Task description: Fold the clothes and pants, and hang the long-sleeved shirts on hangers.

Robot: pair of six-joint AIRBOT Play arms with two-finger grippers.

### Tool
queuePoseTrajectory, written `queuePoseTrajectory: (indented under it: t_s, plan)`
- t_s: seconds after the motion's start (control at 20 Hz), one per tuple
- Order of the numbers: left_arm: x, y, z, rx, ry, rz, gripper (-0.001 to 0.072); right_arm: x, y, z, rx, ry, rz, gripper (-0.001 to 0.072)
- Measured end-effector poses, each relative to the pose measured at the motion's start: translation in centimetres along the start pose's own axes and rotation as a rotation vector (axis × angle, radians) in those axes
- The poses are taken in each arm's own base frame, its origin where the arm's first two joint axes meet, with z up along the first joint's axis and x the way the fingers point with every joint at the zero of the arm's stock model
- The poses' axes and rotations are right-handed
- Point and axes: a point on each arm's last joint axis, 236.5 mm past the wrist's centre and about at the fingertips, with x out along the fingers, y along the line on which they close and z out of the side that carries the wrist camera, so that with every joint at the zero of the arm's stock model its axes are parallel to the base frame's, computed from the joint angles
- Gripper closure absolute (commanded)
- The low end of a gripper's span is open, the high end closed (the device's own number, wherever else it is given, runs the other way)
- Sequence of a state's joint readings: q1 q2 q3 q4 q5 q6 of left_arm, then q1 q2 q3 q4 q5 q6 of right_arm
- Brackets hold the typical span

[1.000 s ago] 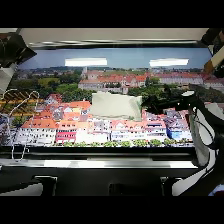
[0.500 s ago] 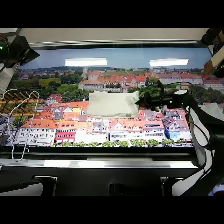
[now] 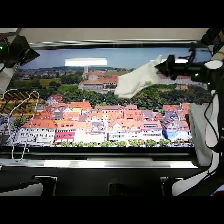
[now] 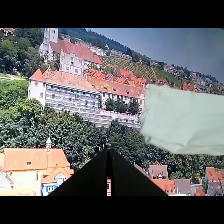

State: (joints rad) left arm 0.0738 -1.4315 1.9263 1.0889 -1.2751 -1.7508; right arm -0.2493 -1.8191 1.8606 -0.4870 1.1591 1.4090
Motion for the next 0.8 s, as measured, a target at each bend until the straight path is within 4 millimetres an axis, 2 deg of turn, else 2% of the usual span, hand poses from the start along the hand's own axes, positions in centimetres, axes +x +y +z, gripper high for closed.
queuePoseTrajectory:
  t_s: [0.2,0.4,0.65,0.8]
  plan:
    - [0.0,0.0,0.0,0.000,0.000,0.000,0.0692,-6.0,-1.2,5.7,0.012,-0.164,-0.099,0.0680]
    - [0.0,0.0,0.0,0.000,0.000,0.000,0.0692,-12.4,-4.3,8.9,0.054,-0.290,-0.222,0.0681]
    - [0.0,0.0,0.0,0.000,0.001,0.000,0.0692,-20.0,-8.8,9.6,0.124,-0.372,-0.443,0.0681]
    - [0.0,0.0,-0.1,0.000,0.006,0.001,0.0692,-24.2,-10.6,9.4,0.164,-0.430,-0.586,0.0681]
